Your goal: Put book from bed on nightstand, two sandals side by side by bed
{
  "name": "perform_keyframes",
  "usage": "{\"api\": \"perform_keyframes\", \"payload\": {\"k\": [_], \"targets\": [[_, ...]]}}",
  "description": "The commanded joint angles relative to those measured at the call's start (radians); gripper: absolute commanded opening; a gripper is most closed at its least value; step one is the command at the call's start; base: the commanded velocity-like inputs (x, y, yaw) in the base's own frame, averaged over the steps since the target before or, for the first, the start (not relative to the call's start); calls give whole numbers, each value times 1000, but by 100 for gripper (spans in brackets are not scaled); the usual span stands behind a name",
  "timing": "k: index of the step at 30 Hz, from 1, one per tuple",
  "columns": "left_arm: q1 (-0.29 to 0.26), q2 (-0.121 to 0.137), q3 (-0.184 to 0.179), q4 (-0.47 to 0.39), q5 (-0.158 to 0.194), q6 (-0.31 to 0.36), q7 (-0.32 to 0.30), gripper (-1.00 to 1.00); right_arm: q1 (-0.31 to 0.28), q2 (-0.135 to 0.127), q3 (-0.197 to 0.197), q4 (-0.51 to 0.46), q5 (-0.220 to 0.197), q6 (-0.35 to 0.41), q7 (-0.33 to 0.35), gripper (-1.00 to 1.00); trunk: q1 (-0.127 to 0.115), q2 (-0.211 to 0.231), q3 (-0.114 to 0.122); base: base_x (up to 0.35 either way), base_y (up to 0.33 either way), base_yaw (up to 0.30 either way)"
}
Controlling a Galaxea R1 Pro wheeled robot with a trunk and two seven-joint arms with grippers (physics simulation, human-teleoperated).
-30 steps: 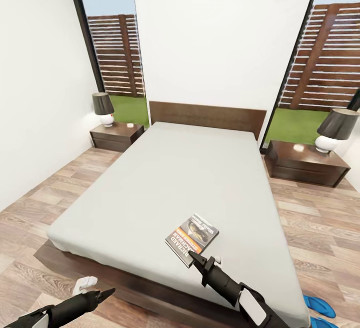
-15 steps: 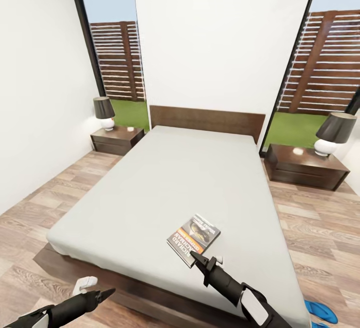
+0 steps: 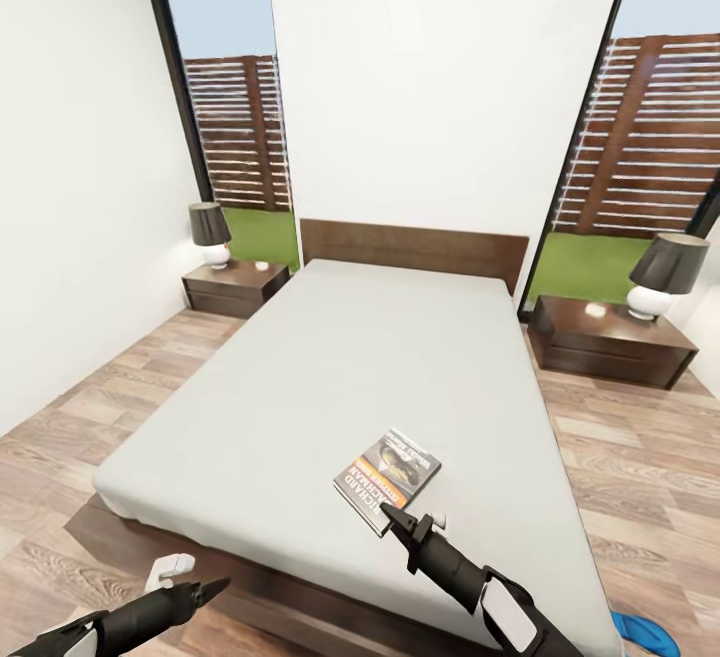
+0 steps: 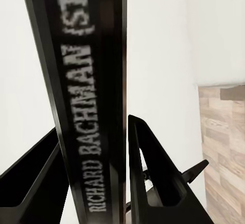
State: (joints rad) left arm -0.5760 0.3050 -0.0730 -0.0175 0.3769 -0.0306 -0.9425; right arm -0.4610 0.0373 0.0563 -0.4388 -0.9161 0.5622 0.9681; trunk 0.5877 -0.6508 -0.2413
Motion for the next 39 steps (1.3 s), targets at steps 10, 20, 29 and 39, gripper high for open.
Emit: {"api": "perform_keyframes", "payload": {"k": [10, 20, 29, 39], "targets": [[-1, 0, -7, 1, 7, -3, -3, 100, -1, -117, 6, 54, 2, 7, 1, -100, 0, -1, 9, 0, 0, 0], [-1, 0, -8, 1, 7, -3, -4, 100, -1, -276, 8, 188, 21, 19, 1, -100, 0, -1, 9, 0, 0, 0], [-1, -7, -8, 2, 7, -3, -3, 100, 0, -434, 10, 223, 21, 11, 9, -100, 0, -1, 10, 0, 0, 0], [-1, -23, -8, 2, 5, -3, -2, 100, 0, -435, 10, 236, 22, 8, 9, -100, 0, -1, 25, 0, 0, 0]]}}
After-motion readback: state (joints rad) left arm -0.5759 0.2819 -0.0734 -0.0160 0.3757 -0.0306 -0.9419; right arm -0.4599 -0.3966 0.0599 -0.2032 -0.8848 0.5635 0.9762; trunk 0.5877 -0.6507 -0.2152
